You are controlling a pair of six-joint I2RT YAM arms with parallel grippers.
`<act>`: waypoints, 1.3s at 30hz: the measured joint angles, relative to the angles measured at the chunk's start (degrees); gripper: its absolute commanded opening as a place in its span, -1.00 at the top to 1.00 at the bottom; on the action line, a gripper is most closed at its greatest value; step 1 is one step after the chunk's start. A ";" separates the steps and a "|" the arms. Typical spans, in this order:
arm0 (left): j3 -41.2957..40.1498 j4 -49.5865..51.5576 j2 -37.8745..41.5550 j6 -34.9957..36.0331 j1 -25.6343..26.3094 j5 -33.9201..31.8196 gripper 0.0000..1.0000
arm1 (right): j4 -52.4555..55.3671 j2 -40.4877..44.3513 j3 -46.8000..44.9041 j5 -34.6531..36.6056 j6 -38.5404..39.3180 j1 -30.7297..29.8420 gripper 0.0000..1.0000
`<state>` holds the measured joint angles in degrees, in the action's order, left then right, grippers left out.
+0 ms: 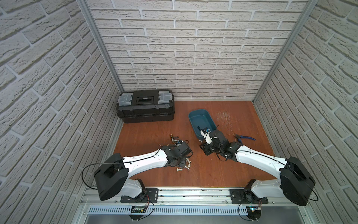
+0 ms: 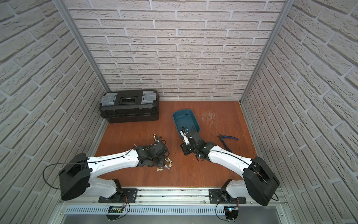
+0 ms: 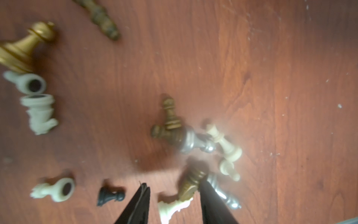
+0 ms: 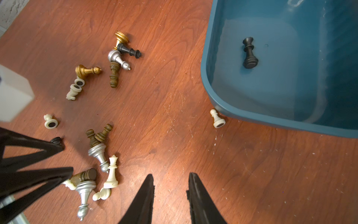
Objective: Put the chess pieces into the storage box
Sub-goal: Move the storage box to the center of the board.
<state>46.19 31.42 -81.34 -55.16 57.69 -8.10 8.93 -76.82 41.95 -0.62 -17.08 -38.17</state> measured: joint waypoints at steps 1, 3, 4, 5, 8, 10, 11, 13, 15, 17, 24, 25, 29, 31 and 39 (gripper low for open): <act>0.39 -0.42 -0.72 0.00 0.24 0.00 0.07 | 0.09 -0.02 -0.09 0.92 -0.22 -0.04 0.33; 0.57 -1.64 -1.31 0.00 0.31 -0.02 0.08 | 0.02 -0.57 -0.11 2.82 -0.33 -0.09 0.32; 0.57 -2.19 -1.33 0.02 0.31 -0.02 0.08 | -0.31 -1.18 -0.11 4.02 -0.31 -0.09 0.31; 0.57 -2.64 -1.33 0.04 0.31 -0.04 0.08 | -0.68 -1.99 -0.11 5.11 -0.28 -0.09 0.30; 1.07 -3.41 -1.49 0.33 0.31 -0.13 0.08 | -2.25 -6.08 0.11 7.72 0.31 -0.09 0.25; 1.84 -3.54 -1.60 0.59 0.31 -0.22 0.08 | -2.95 -10.36 1.18 9.05 0.98 -0.09 0.21; 2.12 -3.58 -1.60 0.63 0.31 -0.24 0.08 | -3.26 -12.39 1.88 9.66 1.31 -0.09 0.17; 2.29 -4.07 -1.33 0.61 0.31 -0.46 0.08 | -4.04 -16.48 3.76 10.71 1.68 -0.09 0.11; 1.92 -4.37 -0.42 0.44 0.31 -0.72 0.07 | -4.83 -19.23 5.38 11.56 2.29 -0.09 0.05; 0.90 -4.79 1.53 0.04 0.28 -1.16 0.07 | -5.40 -21.44 7.10 12.50 2.75 -0.07 0.03; -1.46 -4.37 8.02 -0.50 -0.17 -3.26 0.06 | -5.46 -25.64 12.33 15.54 3.15 0.26 -0.01; -1.57 -4.31 8.59 -0.48 -0.33 -3.52 0.05 | -5.46 -26.01 12.85 15.82 3.15 0.35 -0.04; -1.88 -4.04 10.27 -0.46 -1.07 -4.35 0.05 | -5.44 -27.61 14.08 16.24 3.13 0.57 -0.04; -2.16 -3.87 10.71 -0.46 -1.40 -4.61 0.04 | -5.31 -28.20 14.10 16.24 2.99 0.68 -0.03; -3.13 -3.08 10.78 -0.44 -1.66 -4.96 0.05 | -5.22 -28.24 14.16 14.32 2.36 2.05 0.10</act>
<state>43.07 28.34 -70.57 -55.59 56.03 -13.06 3.70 -105.06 56.12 13.69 -14.72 -36.12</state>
